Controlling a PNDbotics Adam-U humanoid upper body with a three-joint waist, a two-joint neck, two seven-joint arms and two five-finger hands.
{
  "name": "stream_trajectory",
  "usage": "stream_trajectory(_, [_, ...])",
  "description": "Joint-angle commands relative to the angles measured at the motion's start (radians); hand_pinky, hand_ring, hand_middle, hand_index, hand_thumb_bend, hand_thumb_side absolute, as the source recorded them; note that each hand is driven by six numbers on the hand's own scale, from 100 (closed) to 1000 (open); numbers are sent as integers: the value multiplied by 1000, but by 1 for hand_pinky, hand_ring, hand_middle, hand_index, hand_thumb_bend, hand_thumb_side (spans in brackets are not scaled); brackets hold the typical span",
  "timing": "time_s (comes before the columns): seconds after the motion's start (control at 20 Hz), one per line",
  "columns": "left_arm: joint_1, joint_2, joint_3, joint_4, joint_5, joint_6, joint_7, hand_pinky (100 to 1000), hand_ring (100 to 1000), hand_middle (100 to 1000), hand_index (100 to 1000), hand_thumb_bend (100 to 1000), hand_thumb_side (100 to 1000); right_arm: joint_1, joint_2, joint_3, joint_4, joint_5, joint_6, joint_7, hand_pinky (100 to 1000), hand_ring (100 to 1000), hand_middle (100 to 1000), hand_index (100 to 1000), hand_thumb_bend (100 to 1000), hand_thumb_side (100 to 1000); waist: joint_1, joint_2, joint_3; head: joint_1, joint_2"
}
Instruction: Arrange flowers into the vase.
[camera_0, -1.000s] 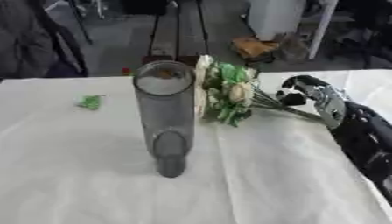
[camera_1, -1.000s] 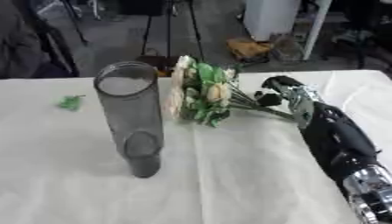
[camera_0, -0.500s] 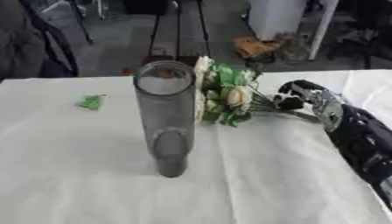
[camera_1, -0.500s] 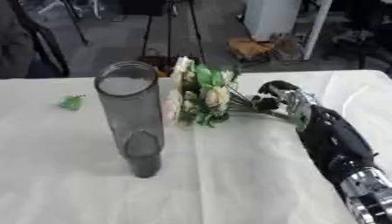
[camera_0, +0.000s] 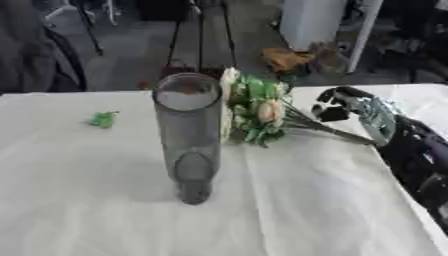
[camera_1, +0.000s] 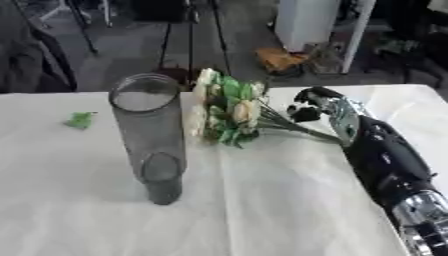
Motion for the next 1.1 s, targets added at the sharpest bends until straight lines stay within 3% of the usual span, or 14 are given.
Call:
stream_trajectory(0.05, [-5,23,16,-7,-1,-3,4,566,495,652,703,1000,818,-16,-36,9,-44,-12,-16,40,844,895,851,887,100,576,1,-23,-6,9,7])
stream_trajectory(0.45, [-2,21,16,-6,-1,-4,3,566,495,652,703,1000,818,-7,-11,34,-67,9,-59,137,858,921,879,903,100,572,6,-28,-12,9,11])
stream_trajectory(0.65, [-3,21,15,-6,-1,-4,3,566,496,652,703,1000,814,-4,-6,35,-69,16,-64,150,861,918,882,901,100,538,8,-28,-10,5,12])
stream_trajectory(1.1, [-5,14,12,-6,3,-4,-4,566,496,651,703,1000,815,4,33,46,-51,49,-91,191,863,927,882,902,100,558,18,-25,-4,-8,16])
